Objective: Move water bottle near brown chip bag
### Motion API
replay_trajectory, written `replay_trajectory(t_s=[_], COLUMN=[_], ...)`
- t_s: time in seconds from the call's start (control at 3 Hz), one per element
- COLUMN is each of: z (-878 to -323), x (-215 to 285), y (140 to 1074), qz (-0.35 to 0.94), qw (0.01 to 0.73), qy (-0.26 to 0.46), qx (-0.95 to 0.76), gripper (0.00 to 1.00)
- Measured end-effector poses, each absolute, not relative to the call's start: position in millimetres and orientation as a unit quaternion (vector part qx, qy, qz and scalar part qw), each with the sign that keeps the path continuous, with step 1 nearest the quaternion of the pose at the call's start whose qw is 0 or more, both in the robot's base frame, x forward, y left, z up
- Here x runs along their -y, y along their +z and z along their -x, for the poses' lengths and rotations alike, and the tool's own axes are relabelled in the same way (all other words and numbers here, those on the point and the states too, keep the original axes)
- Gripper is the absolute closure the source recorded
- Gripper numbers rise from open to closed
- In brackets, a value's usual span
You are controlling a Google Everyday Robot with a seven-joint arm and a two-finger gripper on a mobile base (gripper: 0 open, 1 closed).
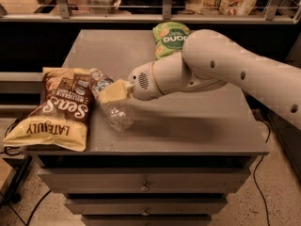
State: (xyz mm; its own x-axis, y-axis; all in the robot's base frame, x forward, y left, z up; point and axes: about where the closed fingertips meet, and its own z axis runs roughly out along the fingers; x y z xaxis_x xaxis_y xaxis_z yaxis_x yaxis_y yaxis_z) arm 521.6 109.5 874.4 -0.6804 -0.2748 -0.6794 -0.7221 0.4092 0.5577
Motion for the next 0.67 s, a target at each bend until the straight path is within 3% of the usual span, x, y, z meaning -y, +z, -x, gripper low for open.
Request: replay_trajectory(t_s=[0.67], z=[-530.3], x=[-126.4], y=[864.8], qz=[0.293], qw=[0.244], qy=[0.467], qx=[-0.798], gripper=[0.04])
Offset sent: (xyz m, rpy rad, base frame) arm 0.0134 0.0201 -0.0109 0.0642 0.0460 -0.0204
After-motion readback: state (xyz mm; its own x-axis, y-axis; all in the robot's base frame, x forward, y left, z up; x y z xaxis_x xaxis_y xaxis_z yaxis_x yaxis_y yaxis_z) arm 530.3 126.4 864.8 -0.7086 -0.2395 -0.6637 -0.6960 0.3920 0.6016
